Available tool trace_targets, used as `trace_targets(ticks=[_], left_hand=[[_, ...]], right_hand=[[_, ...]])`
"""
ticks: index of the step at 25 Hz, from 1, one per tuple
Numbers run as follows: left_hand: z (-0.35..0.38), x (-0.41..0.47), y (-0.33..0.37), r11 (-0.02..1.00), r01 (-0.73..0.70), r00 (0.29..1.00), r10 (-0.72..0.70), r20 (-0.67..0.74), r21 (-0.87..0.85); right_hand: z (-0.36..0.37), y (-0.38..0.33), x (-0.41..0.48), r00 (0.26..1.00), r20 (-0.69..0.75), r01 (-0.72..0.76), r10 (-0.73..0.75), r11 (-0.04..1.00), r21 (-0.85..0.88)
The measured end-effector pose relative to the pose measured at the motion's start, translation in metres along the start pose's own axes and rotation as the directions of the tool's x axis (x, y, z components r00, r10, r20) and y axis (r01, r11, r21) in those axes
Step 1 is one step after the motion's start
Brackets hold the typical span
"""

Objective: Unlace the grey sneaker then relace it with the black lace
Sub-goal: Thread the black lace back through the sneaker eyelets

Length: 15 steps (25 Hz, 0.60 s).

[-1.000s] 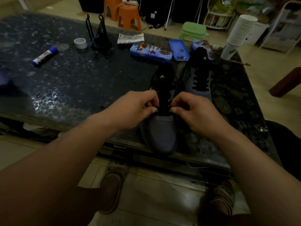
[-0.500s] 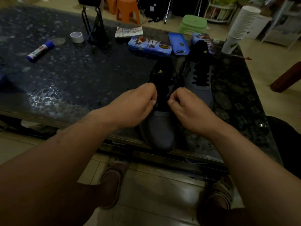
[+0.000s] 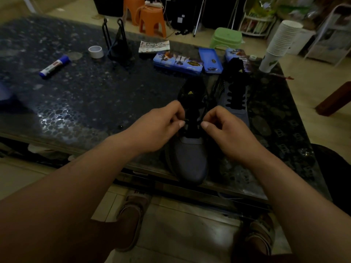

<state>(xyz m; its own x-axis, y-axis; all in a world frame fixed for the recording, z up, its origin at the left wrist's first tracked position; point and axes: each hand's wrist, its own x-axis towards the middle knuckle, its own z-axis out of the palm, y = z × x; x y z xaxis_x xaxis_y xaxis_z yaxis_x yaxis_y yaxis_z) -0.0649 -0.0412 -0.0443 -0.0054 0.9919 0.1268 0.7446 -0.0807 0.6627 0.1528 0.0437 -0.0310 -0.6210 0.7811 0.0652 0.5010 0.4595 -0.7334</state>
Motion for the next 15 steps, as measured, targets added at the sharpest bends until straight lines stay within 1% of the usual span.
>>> trace_targets(ticks=[2, 5, 7, 10, 13, 15], left_hand=[[-0.001, 0.004, 0.002, 0.997, -0.032, 0.999, 0.033, 0.000, 0.067], [-0.003, 0.007, 0.004, 0.980, -0.095, 0.995, 0.094, 0.012, 0.177], [-0.005, 0.009, 0.006, 0.969, -0.117, 0.993, 0.112, 0.035, 0.216], [-0.006, 0.013, 0.009, 0.959, -0.141, 0.990, 0.132, 0.054, 0.247], [-0.004, 0.016, 0.009, 0.946, -0.181, 0.983, 0.177, 0.041, 0.270], [-0.004, 0.017, 0.008, 0.932, -0.187, 0.982, 0.179, 0.054, 0.310]], right_hand=[[0.000, 0.001, 0.003, 0.996, -0.015, 0.090, -0.091, 0.993, -0.071], [-0.001, -0.001, 0.006, 0.978, 0.017, 0.208, -0.209, 0.961, -0.183], [-0.003, -0.004, 0.008, 0.968, 0.046, 0.249, -0.247, 0.924, -0.289], [-0.001, -0.010, 0.013, 0.977, 0.102, 0.210, -0.185, 0.898, -0.387], [0.002, -0.011, 0.013, 0.986, 0.094, 0.165, -0.140, 0.911, -0.379], [0.003, -0.012, 0.012, 0.989, 0.086, 0.146, -0.123, 0.921, -0.362]])
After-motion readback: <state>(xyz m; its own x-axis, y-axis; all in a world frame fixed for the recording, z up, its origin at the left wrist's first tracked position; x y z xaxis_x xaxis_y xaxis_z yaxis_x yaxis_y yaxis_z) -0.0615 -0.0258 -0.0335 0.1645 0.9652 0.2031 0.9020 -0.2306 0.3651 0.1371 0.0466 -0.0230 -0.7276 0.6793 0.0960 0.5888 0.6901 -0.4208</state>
